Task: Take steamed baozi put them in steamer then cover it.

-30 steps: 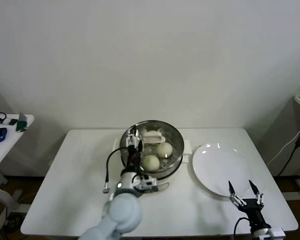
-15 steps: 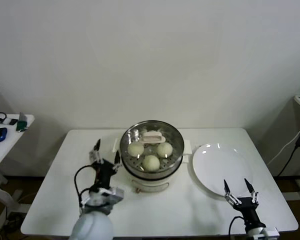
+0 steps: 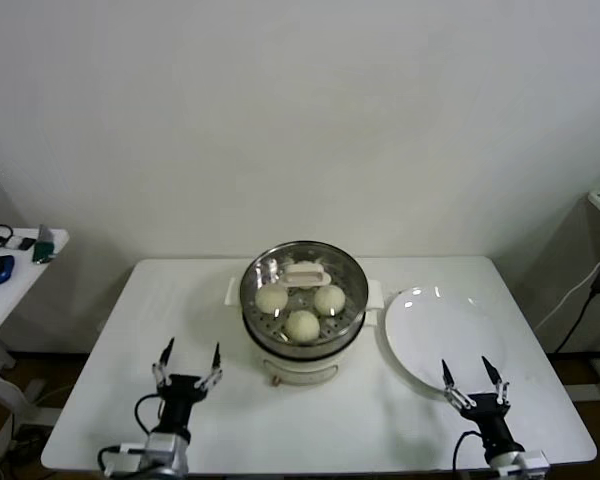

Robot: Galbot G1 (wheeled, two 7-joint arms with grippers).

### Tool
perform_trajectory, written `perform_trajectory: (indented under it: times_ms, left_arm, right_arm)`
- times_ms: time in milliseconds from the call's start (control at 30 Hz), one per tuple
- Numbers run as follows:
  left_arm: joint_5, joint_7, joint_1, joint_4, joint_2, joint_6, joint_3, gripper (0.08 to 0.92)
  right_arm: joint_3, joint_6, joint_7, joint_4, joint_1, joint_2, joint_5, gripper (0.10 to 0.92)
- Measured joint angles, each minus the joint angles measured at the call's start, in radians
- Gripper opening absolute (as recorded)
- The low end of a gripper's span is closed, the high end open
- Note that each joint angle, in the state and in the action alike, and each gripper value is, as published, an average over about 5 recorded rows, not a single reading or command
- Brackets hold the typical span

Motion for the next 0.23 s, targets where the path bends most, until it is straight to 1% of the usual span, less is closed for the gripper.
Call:
perform_trajectory:
  times_ms: [133,233]
  left_arm:
    - [-0.063,-0.007,0.03,0.052,-0.009,-0.084,-0.012,0.823]
    - [-0.087,-0.008,0.042,0.07,-0.012,-0.116,-0.016,0.823]
  right_arm:
    - [-0.005,0.001,0.0,-0.008,0.008,-0.003,-0.001,0.823]
    - [-0.007,0.002,0.0,-0.011,0.011,-0.004,-0.002,0.823]
